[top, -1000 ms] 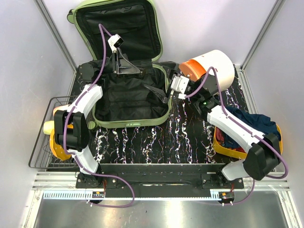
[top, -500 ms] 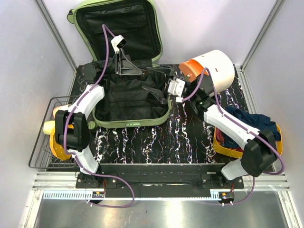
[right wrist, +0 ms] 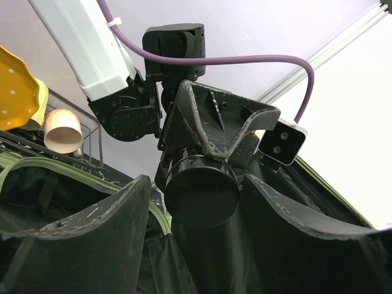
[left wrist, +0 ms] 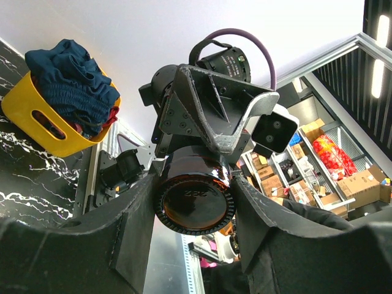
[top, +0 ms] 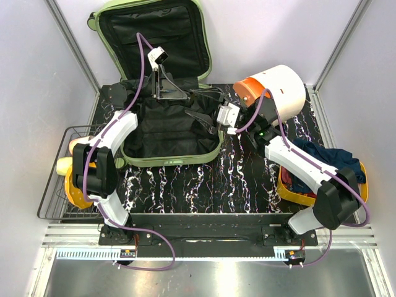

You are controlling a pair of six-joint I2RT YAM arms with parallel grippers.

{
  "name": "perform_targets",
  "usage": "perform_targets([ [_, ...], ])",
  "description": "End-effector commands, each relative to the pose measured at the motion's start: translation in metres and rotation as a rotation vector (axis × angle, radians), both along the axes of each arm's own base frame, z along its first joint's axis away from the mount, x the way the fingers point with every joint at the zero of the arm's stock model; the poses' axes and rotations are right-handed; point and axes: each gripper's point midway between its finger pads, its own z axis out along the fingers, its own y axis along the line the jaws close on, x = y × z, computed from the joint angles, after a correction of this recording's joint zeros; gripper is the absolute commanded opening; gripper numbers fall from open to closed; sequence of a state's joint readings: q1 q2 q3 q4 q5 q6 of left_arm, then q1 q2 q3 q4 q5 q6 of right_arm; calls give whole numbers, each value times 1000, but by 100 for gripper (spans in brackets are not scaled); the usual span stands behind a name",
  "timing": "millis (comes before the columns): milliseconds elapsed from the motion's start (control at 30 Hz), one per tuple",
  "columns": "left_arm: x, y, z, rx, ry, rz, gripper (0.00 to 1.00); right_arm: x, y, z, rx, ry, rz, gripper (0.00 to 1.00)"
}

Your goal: Open, take out, and arrange the luggage

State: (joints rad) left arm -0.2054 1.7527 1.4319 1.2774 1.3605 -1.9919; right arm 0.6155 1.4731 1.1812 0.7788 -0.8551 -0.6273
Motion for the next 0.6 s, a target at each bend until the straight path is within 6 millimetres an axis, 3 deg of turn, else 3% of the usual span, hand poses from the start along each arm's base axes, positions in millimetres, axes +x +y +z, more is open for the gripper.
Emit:
perform_targets([
  [0, -53, 8, 27, -88, -387, -22, 0, -3, 0, 16, 21, -54, -14, 67],
  [267, -53, 8, 26, -88, -384, -25, 0, 3, -1, 13, 5, -55, -50, 62],
  [367, -52, 7, 24, -88, -376, -24, 0, 3, -1, 14, 1, -62, -54, 54],
  [400, -51, 7, 22, -86, -370, -24, 4, 2, -2, 17, 4, -64, -53, 48],
  [433, -50, 7, 21, -86, -363, -24, 15, 1, -2, 19, 4, -57, -51, 45],
  [467, -49, 6, 20, -87, -361, -23, 32, 1, -3, 18, -2, -44, -51, 43],
  [500, -45, 6, 18, -79, -337, -18, 61, 0, -4, 21, 0, -46, -54, 40],
  [533, -43, 6, 16, -72, -334, -19, 82, 0, -5, 21, -2, -34, -57, 38],
  [567, -41, 6, 14, -69, -335, -14, 93, 3, -5, 15, -24, -8, -65, 37],
])
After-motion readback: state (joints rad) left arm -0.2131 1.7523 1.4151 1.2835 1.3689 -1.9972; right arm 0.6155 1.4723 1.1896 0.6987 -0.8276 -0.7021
